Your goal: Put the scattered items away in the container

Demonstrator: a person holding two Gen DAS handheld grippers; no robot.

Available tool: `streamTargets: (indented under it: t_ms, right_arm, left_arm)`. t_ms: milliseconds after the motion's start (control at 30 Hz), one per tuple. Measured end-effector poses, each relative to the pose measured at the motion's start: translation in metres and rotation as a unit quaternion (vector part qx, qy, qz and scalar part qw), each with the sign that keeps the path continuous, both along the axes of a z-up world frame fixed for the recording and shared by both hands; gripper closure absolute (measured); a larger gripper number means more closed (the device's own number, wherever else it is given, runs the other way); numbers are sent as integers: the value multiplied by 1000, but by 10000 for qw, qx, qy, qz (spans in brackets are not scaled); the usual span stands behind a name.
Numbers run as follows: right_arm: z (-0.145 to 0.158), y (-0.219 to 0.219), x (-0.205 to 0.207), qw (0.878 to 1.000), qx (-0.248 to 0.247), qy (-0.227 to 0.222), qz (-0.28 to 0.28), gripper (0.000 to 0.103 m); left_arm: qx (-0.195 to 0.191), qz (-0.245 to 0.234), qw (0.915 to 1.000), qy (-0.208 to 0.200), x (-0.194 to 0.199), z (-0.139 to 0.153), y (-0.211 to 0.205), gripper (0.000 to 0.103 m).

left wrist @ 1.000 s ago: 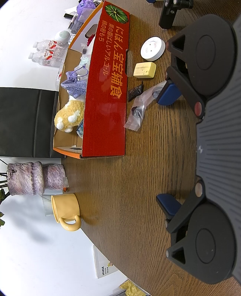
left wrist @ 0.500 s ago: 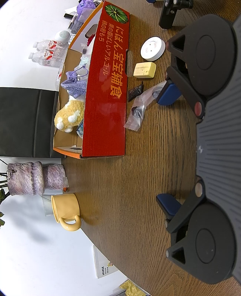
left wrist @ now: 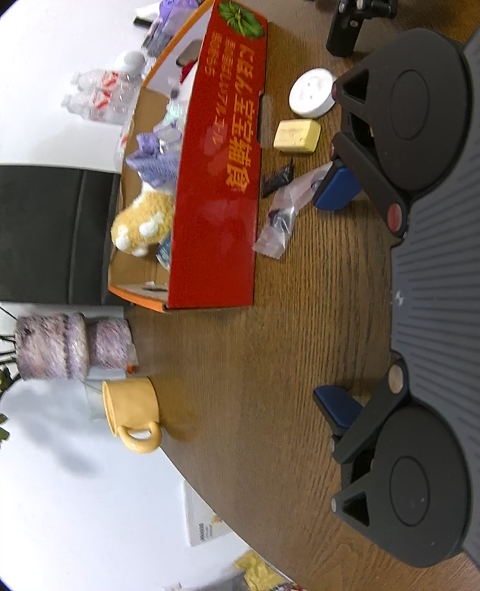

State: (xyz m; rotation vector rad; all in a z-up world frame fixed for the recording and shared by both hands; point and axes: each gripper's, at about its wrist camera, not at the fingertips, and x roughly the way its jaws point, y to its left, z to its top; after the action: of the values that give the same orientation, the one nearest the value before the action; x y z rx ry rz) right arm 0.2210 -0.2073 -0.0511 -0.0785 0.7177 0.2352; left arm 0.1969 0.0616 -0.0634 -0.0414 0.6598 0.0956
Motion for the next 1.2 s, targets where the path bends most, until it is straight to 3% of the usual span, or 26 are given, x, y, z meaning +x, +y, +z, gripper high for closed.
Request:
streamTargets:
  t_ms: [133,300,367,433,567,633,700,767,800,1200]
  right_arm:
    - [13,8,-10,9986,85,-376,364,1]
    - [17,36,-5,9967,-48,-404,707,3]
    - [13,43,1,9967,-79,-318,748,10]
    - [9,47,6,9969,-92,-245,740,11]
    - [6,50,14,9966,-82,-157,805,29]
    - [3,50,17,9963,0,-108,849,33]
    - [3,49,17,9958,106,-93,907,43]
    - [4,48,16,9954,133,-119,939,65]
    - [5,48,16,9953,133,-123,950,65]
    - [16,26,-2,9954,386,-205,858,65]
  left_arm:
    - [-224,-182,9983,-499,-5,20,6,0]
    - [-272,-387,9988,-93,23,16,2,0]
    - [-342,-436,9985,25,33,10,0,0]
    - [-399,-529,9977,104,40,6,-2,6]
    - [-236,-781,9965,202,50,-1,-11,28]
    - [-148,-913,9955,190,52,0,-15,39]
    - [-69,-1050,9943,178,51,0,-19,60]
    - [-65,-1135,9933,182,47,1,-22,68]
    - [-89,-1183,9928,169,44,2,-23,75]
    - [22,-1398,9900,-197,9,22,-31,93]
